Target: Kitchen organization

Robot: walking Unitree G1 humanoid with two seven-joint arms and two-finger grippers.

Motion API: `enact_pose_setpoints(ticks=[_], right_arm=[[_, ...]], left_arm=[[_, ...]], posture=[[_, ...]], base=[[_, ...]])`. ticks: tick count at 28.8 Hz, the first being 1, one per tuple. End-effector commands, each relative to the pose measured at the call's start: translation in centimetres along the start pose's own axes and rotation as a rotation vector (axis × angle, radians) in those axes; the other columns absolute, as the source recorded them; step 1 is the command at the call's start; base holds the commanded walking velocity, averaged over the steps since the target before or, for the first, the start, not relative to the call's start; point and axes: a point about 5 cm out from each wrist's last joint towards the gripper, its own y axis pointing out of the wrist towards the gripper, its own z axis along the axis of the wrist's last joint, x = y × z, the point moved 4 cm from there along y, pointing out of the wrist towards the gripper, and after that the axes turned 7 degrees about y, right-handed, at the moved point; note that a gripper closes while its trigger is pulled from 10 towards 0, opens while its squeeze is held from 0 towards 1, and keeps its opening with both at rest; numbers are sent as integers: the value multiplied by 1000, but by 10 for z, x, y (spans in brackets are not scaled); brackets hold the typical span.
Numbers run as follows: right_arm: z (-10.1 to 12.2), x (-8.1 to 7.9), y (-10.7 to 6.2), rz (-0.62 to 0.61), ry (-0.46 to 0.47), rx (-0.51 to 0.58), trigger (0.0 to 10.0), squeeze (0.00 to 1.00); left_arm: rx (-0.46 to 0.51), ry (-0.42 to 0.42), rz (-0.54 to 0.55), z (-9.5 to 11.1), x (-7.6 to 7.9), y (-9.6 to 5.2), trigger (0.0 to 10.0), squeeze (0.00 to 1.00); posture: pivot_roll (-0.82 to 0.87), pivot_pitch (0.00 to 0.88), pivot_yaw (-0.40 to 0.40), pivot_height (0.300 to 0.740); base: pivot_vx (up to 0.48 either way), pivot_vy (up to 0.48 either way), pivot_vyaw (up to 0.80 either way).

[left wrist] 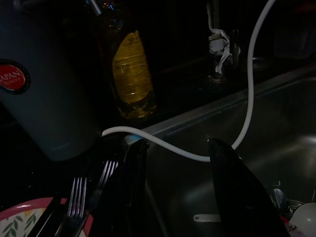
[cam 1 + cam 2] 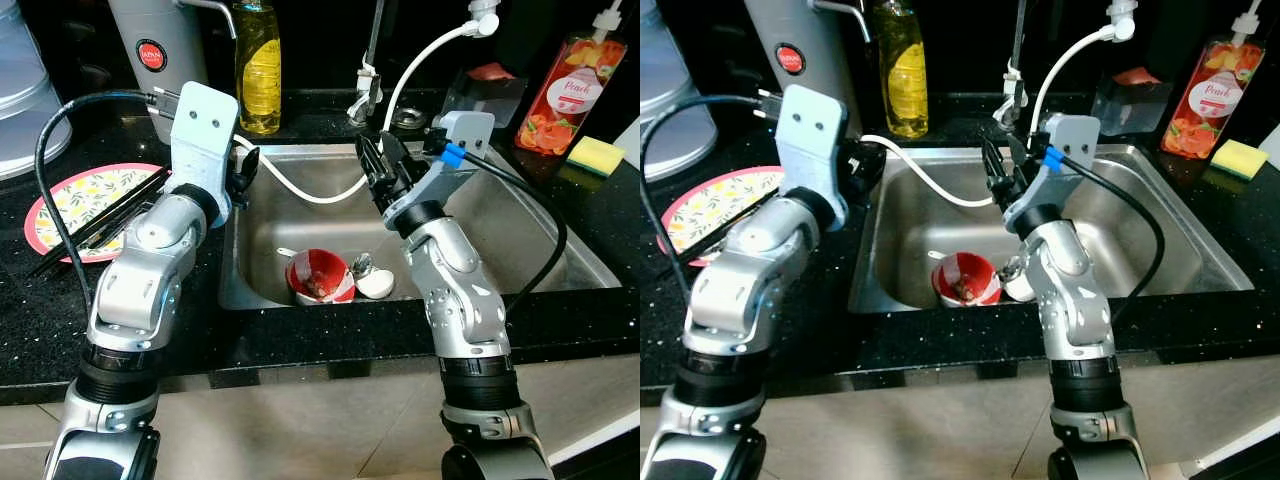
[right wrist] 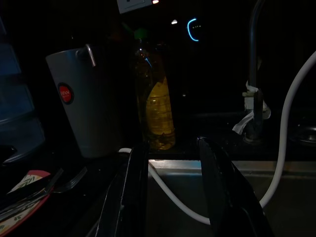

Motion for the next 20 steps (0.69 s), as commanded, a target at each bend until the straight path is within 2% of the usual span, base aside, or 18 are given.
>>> enact_pose_setpoints(ticks=[1,4,6,9,14,20], right_arm=[[1,0,2,0,-4,6,10000,0],[1,-5,1,15,2,8,10000,0],[-1,-4,0,11,-2,2,10000,0],[0,-2,0,-3,6,8,10000,0],[0,1,0,-8,-3,8,10000,0],[1,-1,0,1,-2,12,10000,0]], left_arm=[[-9,20,20,-1,-7,-1,10000,0],[-14,15,22,-3,-6,-1,10000,0],[-11,12,15,-2,-4,0,10000,0],[-12,22,23,-2,-9,0,10000,0],[-5,22,11,0,-5,0,10000,0],[-14,11,24,-3,-6,1,10000,0]], posture=[[259,0,-40,740],[256,0,-31,740],[258,0,-33,740],[255,0,-32,740],[263,0,-30,740],[254,0,-27,740]], base=[[0,0,0],[0,0,0],[0,0,0],[0,0,0],[0,0,0],[0,0,0]])
